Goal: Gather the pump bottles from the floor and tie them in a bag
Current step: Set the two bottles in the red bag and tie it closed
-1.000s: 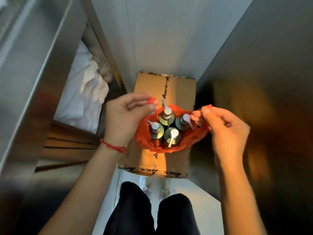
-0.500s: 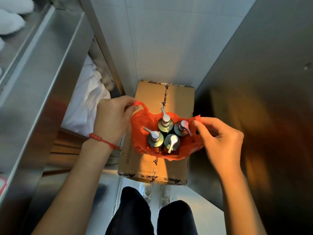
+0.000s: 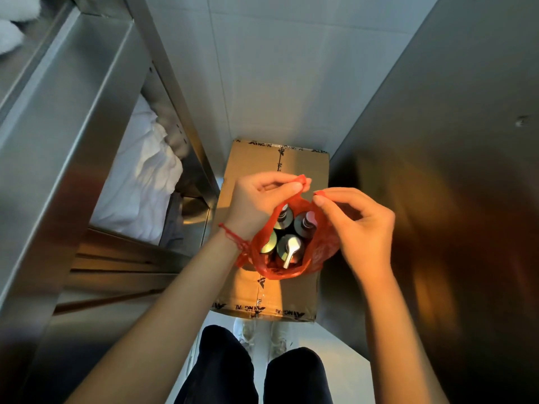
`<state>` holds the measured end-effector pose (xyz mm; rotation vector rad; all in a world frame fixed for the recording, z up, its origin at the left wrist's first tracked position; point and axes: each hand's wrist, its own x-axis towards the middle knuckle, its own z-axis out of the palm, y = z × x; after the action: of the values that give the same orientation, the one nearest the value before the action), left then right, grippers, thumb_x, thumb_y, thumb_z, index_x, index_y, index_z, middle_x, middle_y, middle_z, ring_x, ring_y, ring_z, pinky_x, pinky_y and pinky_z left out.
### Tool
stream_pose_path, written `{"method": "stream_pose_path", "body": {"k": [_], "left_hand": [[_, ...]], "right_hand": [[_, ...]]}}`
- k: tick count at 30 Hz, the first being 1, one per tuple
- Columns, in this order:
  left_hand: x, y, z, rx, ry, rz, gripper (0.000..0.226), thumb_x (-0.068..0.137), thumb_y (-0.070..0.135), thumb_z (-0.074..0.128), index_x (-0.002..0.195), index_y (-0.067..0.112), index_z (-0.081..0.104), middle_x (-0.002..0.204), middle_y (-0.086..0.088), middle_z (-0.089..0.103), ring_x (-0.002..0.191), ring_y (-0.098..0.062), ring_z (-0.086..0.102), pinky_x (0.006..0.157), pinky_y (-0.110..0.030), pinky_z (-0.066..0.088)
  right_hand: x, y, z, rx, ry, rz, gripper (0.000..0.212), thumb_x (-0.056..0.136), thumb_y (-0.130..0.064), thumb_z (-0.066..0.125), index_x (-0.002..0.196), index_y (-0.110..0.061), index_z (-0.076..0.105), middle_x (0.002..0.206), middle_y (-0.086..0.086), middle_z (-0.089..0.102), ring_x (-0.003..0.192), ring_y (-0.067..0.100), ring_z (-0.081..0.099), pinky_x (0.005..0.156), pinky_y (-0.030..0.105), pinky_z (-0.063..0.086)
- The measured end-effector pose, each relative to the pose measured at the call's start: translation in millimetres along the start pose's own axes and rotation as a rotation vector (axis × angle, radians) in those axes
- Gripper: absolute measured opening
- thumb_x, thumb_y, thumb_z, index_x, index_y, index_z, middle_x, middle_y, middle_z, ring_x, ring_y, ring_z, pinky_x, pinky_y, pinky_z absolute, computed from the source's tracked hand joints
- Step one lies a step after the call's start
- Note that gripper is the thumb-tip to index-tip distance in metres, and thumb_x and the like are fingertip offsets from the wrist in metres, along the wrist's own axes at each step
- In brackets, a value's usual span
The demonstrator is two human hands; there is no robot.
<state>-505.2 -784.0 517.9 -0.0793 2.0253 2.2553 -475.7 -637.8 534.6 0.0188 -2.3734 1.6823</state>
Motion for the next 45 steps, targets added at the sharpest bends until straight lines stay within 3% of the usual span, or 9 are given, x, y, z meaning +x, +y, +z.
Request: {"method": "stream_pose_path", "body": {"k": [8,12,15,20,25,34,36,39,45], "left_hand": [[8.7,-1.8,0.1,0.161,-0.103,0.092,0.022,0.082,-0.002,0.061,0.100,0.009,0.065,0.081,0.006,0.068,0.074,0.004,0.065,0.067,-0.008,0.048],[9.8,-2.2,-10.4,0.158,-0.265,-0.038,0.033,0.080,-0.009,0.057,0.097,0.018,0.067,0.082,0.009,0.069,0.076,0.002,0.065,0.070,-0.011,0.050],[10.4,-3.7,-10.3,0.105,-0.404,-0.102,0.033,0.076,-0.013,0.060,0.088,0.017,0.067,0.069,0.014,0.071,0.071,0.002,0.063,0.068,-0.012,0.049],[13.1,-5.6,-1.1,0.095,-0.259,-0.150,0.021,0.082,-0.001,0.061,0.065,0.010,0.064,0.046,0.009,0.063,0.046,0.001,0.056,0.051,-0.010,0.046],[13.1,-2.8,-0.1,0.084,-0.211,-0.170,0.021,0.086,0.007,0.059,0.066,0.010,0.064,0.046,0.008,0.063,0.045,-0.001,0.057,0.046,-0.011,0.046],[12.6,-3.9,-4.7,0.207,-0.019,-0.104,0.034,0.086,0.004,0.058,0.052,0.007,0.056,0.034,0.010,0.048,0.034,0.001,0.045,0.042,-0.007,0.034],[12.5,-3.6,-5.4,0.184,0.005,-0.148,0.033,0.087,0.003,0.057,0.055,0.013,0.057,0.031,0.011,0.048,0.031,0.001,0.043,0.040,-0.007,0.033],[11.3,-1.9,-4.4,0.096,0.022,-0.235,0.022,0.087,0.003,0.056,0.066,0.006,0.063,0.029,0.009,0.048,0.029,0.000,0.041,0.037,-0.008,0.033],[12.8,-1.4,-9.5,0.141,0.059,-0.288,0.010,0.084,0.012,0.062,0.080,0.008,0.070,0.037,0.011,0.058,0.038,0.002,0.051,0.042,-0.010,0.040]], "right_hand": [[6.0,6.2,7.1,0.017,-0.053,-0.019,0.009,0.075,-0.009,0.072,0.084,-0.008,0.073,0.080,0.000,0.069,0.079,0.008,0.066,0.075,0.019,0.050],[12.0,7.3,10.1,-0.062,-0.056,-0.083,0.008,0.074,-0.012,0.073,0.082,-0.011,0.073,0.079,-0.001,0.065,0.082,0.014,0.059,0.077,0.023,0.047],[17.9,8.5,14.7,-0.080,-0.113,-0.014,0.009,0.074,-0.016,0.074,0.082,-0.019,0.072,0.080,-0.006,0.057,0.087,0.018,0.055,0.077,0.021,0.042],[25.1,17.4,16.3,0.098,-0.099,0.152,0.012,0.084,-0.012,0.063,0.080,-0.021,0.069,0.082,0.004,0.059,0.078,0.002,0.055,0.074,0.014,0.042],[13.6,30.3,11.7,0.145,-0.149,0.221,0.015,0.082,-0.010,0.065,0.096,-0.012,0.070,0.090,0.007,0.067,0.083,0.004,0.063,0.076,0.017,0.048],[-0.8,30.7,29.6,0.103,0.150,0.179,0.012,0.079,-0.001,0.066,0.074,-0.012,0.066,0.075,0.004,0.059,0.071,0.003,0.055,0.069,0.013,0.042],[-9.9,30.5,32.5,0.137,0.166,0.159,0.012,0.080,-0.002,0.064,0.075,-0.012,0.065,0.075,0.007,0.059,0.071,0.003,0.055,0.069,0.013,0.042],[-20.2,31.9,38.3,0.099,0.047,0.040,0.006,0.079,-0.004,0.065,0.079,-0.009,0.069,0.076,-0.001,0.061,0.074,0.003,0.058,0.070,0.013,0.043],[-19.1,38.5,46.1,-0.033,-0.033,-0.053,0.003,0.075,-0.008,0.072,0.077,-0.007,0.073,0.075,0.003,0.065,0.071,0.018,0.062,0.067,0.030,0.051]]}}
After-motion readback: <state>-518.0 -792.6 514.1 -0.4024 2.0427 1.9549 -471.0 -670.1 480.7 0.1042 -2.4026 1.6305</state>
